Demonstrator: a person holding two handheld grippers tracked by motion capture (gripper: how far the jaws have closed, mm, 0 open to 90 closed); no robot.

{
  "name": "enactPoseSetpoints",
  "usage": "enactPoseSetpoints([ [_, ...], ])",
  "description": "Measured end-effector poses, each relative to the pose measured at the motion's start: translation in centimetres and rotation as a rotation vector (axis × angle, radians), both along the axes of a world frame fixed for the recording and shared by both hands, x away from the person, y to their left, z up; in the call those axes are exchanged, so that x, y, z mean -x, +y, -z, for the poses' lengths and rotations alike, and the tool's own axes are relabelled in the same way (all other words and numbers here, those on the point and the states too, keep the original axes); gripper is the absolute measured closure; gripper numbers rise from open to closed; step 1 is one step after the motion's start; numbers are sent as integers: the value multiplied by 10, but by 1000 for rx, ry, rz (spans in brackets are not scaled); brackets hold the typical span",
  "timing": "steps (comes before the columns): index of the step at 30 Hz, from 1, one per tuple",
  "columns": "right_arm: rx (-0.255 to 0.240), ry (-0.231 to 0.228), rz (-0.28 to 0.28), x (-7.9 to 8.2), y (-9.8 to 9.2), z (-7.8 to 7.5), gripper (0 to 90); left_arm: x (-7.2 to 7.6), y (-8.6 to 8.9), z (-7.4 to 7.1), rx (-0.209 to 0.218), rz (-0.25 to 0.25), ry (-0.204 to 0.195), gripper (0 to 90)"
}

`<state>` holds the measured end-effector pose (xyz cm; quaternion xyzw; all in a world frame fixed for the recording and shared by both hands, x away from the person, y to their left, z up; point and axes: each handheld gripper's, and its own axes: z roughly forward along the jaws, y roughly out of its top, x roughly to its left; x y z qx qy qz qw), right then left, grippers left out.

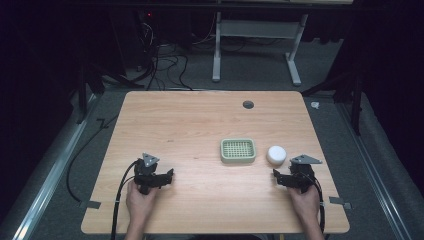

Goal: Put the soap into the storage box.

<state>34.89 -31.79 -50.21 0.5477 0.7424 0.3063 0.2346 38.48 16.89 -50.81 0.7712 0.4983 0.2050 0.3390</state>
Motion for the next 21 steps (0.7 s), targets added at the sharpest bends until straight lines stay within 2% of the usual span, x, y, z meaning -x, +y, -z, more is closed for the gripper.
enactPoseSetpoints([
  [21,1,-2,6,0,0,0,212,0,0,0,2,0,0,147],
])
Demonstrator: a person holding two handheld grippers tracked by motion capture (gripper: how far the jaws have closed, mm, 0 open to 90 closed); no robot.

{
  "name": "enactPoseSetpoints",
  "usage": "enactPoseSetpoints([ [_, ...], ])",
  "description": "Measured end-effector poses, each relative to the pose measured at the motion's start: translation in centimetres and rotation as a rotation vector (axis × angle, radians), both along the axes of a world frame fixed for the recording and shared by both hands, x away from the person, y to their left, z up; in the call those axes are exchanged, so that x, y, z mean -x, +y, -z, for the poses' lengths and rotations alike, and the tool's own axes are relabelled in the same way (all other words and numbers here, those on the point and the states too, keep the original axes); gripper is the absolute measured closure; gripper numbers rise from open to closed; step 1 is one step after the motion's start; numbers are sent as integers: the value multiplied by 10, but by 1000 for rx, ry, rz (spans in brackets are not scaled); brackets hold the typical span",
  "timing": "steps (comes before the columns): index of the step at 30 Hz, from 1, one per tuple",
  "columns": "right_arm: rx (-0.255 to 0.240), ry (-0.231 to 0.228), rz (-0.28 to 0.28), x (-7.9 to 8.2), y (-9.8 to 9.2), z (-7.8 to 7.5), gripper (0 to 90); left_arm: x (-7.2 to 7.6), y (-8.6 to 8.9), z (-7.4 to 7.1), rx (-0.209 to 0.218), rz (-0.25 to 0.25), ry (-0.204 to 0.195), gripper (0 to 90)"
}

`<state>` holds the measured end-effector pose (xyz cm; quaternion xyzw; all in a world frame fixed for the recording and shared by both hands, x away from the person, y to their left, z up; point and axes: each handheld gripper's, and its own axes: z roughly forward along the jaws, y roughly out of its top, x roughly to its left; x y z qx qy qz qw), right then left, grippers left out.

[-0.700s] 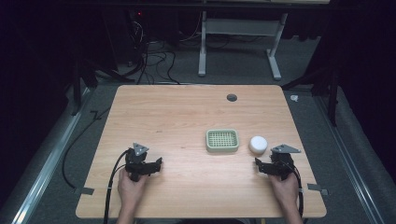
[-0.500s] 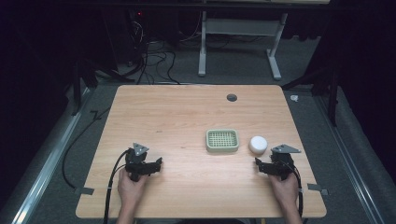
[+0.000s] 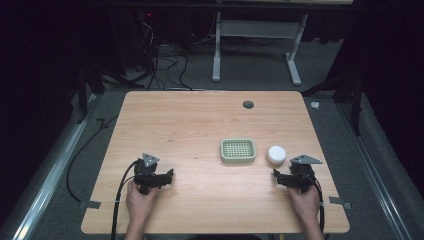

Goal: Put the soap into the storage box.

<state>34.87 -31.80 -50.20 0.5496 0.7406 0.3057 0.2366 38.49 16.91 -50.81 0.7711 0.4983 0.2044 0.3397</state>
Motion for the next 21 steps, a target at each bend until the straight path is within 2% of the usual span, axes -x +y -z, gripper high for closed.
enactPoseSetpoints([
  [21,0,-2,6,0,1,0,216,0,0,0,0,-1,0,148],
])
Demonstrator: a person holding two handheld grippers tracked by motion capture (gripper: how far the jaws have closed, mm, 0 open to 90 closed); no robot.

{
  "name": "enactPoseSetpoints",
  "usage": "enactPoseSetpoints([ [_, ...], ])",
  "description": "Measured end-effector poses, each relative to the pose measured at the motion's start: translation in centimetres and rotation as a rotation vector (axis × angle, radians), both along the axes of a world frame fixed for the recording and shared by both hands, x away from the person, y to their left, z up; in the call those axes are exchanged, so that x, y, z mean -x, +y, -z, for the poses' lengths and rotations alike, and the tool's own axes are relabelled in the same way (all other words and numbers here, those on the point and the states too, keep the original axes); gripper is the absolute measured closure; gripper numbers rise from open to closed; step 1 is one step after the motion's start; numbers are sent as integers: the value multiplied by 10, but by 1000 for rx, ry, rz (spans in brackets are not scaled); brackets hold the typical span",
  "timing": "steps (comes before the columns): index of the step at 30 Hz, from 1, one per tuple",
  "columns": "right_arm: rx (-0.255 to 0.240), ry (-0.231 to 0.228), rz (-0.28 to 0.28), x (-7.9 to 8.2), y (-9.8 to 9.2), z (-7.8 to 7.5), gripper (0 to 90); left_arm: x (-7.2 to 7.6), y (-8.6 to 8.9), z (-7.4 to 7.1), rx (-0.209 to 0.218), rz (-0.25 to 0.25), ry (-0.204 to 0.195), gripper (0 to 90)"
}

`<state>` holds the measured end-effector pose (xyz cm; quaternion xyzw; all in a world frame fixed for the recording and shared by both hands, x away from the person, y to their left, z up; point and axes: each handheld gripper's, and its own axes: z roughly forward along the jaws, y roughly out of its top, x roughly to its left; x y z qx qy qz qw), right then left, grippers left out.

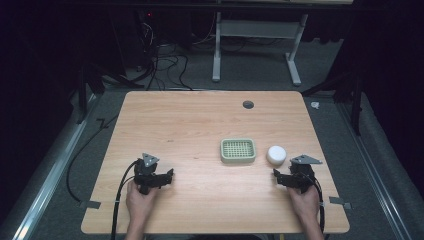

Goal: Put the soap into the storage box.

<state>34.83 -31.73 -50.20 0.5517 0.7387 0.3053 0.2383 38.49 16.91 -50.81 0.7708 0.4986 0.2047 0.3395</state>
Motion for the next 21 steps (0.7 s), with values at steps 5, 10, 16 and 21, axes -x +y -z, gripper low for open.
enactPoseSetpoints([
  [5,-3,2,-17,0,1,0,212,0,0,0,-1,0,1,147],
  [10,-35,9,-14,-1,2,-2,202,0,0,0,-1,0,2,147],
  [16,-44,3,-13,-3,3,-4,199,0,0,0,-1,0,2,148],
  [21,-56,-11,-6,-4,2,-9,196,0,0,0,-1,0,2,147],
])
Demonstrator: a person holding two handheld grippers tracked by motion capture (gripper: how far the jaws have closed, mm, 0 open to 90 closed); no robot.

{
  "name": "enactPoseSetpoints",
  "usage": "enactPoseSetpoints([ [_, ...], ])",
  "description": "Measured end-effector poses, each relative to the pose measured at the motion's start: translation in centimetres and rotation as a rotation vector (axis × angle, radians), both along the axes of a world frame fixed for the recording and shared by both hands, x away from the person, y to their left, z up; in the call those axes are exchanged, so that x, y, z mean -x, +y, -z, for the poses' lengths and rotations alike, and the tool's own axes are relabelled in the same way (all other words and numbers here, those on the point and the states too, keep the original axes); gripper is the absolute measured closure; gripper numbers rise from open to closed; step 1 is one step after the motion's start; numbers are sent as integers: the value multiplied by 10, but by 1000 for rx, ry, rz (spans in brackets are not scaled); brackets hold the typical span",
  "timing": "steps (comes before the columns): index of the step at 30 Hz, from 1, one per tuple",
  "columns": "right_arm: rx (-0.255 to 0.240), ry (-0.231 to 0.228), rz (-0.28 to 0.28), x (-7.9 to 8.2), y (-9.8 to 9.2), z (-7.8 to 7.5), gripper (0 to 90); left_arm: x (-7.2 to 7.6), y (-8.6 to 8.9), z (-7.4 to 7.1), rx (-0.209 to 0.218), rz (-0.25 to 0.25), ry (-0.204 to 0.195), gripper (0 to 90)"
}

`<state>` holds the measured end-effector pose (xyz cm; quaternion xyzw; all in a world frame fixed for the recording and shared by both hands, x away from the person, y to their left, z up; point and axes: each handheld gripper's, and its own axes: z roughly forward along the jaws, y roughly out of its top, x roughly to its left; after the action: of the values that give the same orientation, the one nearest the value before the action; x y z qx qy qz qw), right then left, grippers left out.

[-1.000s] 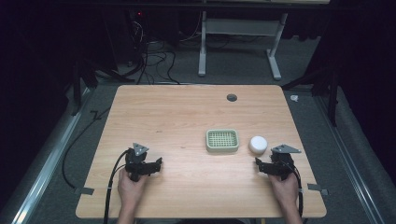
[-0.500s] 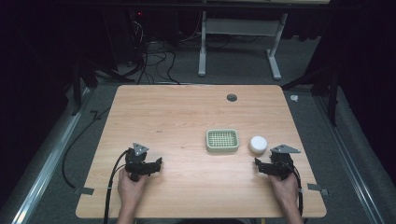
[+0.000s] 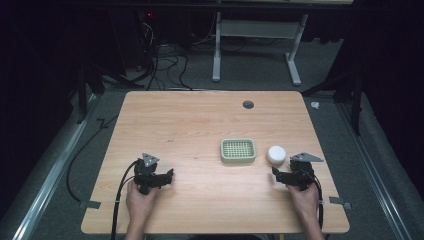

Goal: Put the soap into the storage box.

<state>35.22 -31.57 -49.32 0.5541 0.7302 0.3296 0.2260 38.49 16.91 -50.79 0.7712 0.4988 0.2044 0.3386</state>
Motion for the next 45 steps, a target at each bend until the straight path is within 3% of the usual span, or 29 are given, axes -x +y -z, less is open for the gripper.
enactPoseSetpoints([
  [9,-45,-17,-1,-7,-1,-8,169,0,0,0,0,0,0,147],
  [21,-60,-39,5,-23,3,-17,143,0,0,0,0,0,0,148],
  [26,-53,-47,15,-29,5,-19,138,0,0,0,1,0,-1,148],
  [45,-11,-7,20,-48,12,-11,132,0,0,0,0,0,0,147],
])
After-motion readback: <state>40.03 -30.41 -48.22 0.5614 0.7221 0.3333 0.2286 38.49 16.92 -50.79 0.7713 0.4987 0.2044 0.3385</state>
